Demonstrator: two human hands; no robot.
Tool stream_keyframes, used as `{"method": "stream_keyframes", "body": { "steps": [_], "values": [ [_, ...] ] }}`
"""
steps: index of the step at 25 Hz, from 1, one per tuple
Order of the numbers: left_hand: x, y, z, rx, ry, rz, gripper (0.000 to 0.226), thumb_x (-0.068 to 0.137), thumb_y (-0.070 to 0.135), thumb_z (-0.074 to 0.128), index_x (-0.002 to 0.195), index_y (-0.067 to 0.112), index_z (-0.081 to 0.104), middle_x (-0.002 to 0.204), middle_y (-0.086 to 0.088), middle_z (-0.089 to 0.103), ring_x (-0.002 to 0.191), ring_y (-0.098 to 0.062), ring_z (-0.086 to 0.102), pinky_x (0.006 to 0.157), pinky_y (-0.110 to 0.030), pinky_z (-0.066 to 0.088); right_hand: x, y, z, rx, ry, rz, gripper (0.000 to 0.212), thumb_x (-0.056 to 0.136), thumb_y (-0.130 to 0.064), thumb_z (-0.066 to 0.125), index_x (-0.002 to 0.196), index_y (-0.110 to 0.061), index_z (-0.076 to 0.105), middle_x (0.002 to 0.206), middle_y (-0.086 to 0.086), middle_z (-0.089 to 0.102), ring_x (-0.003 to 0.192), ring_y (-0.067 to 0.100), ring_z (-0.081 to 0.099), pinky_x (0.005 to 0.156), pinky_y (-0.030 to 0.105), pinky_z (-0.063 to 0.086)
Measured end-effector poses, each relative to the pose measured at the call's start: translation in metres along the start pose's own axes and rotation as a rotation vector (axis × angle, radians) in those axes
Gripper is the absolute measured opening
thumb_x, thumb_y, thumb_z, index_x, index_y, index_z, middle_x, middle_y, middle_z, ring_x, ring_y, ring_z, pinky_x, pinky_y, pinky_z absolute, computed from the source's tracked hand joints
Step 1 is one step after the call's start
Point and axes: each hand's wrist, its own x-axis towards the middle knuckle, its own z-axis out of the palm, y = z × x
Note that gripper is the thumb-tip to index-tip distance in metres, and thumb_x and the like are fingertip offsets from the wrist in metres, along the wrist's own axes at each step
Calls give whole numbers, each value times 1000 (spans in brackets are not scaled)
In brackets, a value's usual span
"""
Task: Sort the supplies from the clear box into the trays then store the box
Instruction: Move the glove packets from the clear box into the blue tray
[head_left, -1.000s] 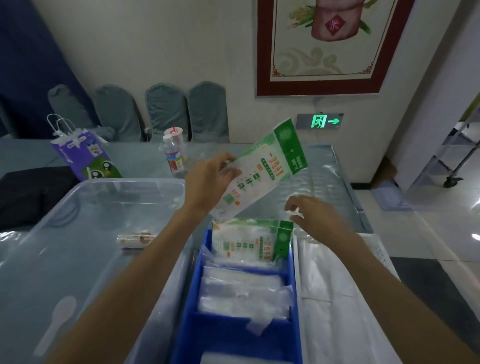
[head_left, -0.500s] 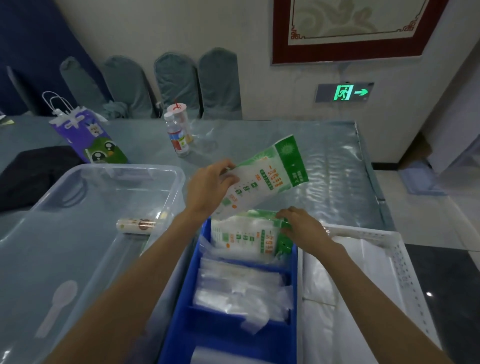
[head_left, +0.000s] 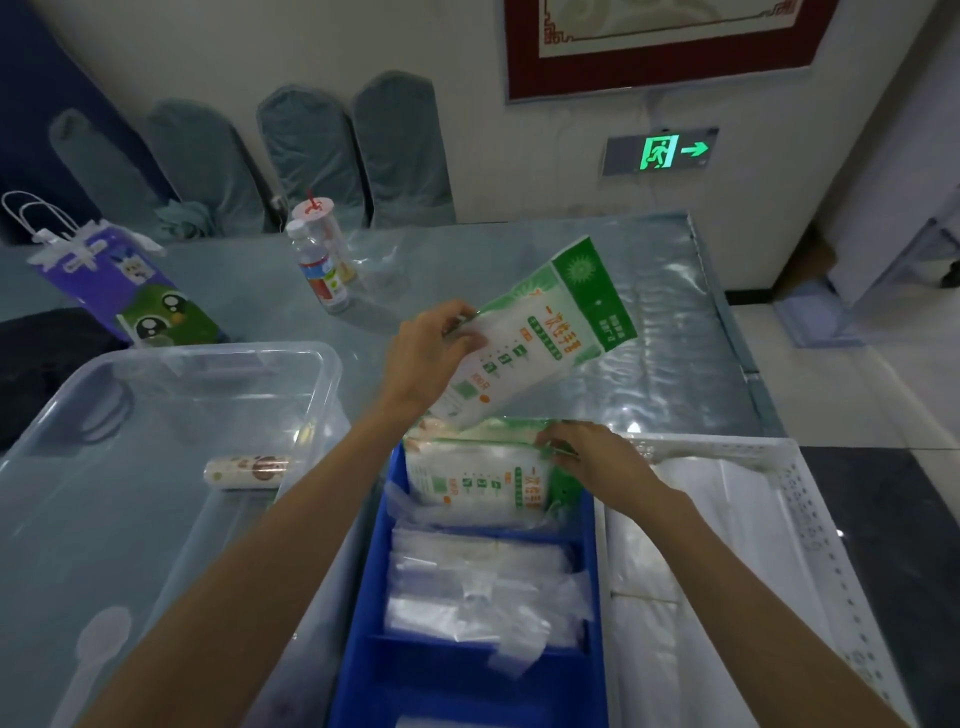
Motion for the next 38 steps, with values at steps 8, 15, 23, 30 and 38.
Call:
{"method": "stream_keyframes", "body": {
  "steps": [8,15,23,30,38],
  "values": [
    [2,-28,5,148,-258,-2,13,81,24,70,93,24,66,91,3,68,87,-14,64,75,-35,52,-20,6,0,25,-8,43,38,94,-12,49,125,-31,57,126,-1,62,102,16,62,84,33,55],
    [-1,-43,17,309,-461,-52,20,82,23,69,101,19,66,87,5,63,83,-17,60,65,-28,41,-34,12,-8,33,52,42,33,97,-16,49,126,-28,59,122,-2,63,104,13,60,84,25,49],
    [-7,-50,50,337,-558,-64,26,76,25,76,100,20,69,95,2,68,90,-19,62,84,-41,51,-41,23,-8,44,142,39,28,96,-20,52,122,-28,59,116,-9,64,100,7,60,82,23,49],
    [-8,-54,46,104,-553,-72,8,77,13,75,80,13,69,70,7,60,68,-8,56,67,-21,39,-20,9,-7,6,241,-59,46,92,-24,59,136,-28,45,138,-8,47,129,14,37,105,33,37],
    [-22,-68,51,107,-566,-122,17,78,15,75,93,7,71,83,-1,66,73,-9,56,67,-16,38,4,-6,13,-195,150,-104,53,91,-27,59,140,-32,41,151,-11,34,142,15,20,114,39,17]
  ]
}}
